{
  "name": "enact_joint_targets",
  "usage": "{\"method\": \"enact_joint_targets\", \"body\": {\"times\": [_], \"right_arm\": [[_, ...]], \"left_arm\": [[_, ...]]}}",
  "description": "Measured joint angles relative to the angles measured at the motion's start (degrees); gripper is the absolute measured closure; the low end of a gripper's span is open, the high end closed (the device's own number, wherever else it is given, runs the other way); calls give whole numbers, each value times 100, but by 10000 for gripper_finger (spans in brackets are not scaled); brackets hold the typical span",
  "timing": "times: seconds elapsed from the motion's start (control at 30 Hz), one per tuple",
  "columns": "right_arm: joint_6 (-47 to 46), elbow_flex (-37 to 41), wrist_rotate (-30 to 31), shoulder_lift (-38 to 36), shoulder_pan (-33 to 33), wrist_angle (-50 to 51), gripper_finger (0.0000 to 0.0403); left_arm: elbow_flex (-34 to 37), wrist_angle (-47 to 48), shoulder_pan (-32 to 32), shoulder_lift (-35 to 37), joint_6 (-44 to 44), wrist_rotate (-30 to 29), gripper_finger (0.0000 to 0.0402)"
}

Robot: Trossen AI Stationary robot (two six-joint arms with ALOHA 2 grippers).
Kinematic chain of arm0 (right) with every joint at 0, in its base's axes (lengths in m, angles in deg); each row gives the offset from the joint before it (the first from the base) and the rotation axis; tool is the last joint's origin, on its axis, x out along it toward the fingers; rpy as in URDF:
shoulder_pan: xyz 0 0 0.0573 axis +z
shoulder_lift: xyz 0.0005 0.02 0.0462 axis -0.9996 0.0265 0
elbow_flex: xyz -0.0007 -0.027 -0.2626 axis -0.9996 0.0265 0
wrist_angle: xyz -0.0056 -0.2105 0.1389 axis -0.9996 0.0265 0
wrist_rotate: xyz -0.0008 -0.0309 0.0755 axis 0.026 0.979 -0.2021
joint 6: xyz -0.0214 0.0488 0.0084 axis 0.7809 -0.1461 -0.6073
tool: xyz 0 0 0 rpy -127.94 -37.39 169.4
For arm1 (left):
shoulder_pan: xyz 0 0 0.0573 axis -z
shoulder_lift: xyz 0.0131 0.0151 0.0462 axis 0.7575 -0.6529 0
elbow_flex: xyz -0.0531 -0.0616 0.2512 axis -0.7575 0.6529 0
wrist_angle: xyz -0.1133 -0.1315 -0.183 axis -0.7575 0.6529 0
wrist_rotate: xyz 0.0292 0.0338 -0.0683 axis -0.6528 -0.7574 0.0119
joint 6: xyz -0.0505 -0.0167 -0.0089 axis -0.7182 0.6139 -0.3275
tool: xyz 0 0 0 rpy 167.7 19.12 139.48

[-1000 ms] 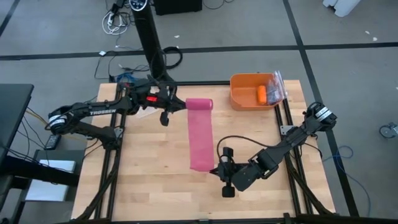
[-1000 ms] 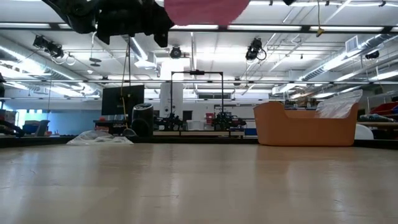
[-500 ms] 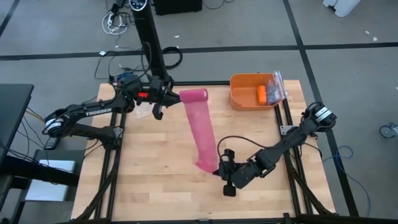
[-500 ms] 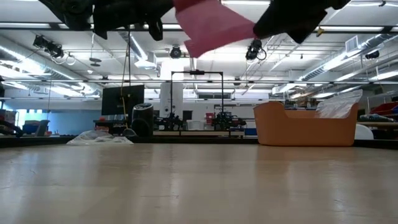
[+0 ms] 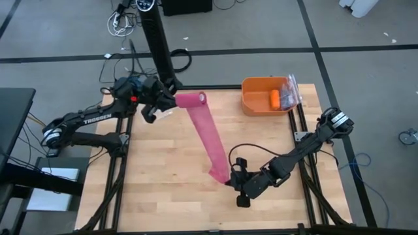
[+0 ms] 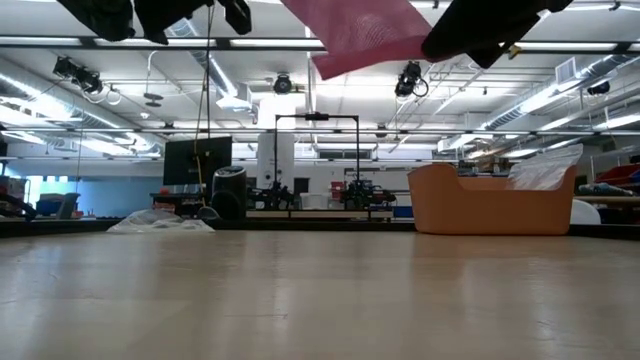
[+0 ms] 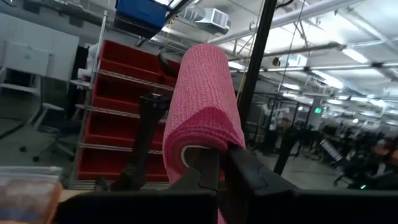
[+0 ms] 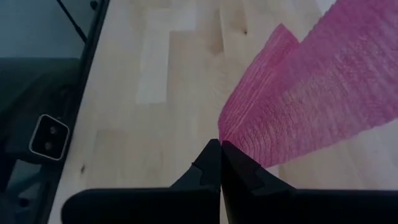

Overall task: Roll bandage
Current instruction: Roll the pink bandage

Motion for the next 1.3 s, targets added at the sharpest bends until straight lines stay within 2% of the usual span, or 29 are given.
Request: {"method": "enact_joint_targets", "body": {"times": [0.1,0.27,0.43,0.53,0.63,0.73,1.03,1.3], "right_arm": [[19,0,-33,0,4,10,403],[-51,0,-220,0,28,-192,403],[-21,-79,-286,0,153,-670,403],[165,-388,-136,0,198,-730,403],[544,-785,-41,0,193,-637,403],[1091,-1240,105,0,136,-616,403],[2391,-2901,852,0,-334,537,403],[3378,-4019,908,-2,-943,1154,403]], "left_arm": [[0,12,-17,61,-119,-29,389],[0,253,-151,68,568,-361,389],[2,1768,-269,65,2197,-935,389],[2,2839,-271,64,3153,-1517,389],[5,3596,-248,-20,3716,-1910,389],[18,4036,-213,-95,4018,-1949,389],[969,3447,56,-101,4218,-1877,389],[1694,2639,727,-101,4100,-1849,389]]}}
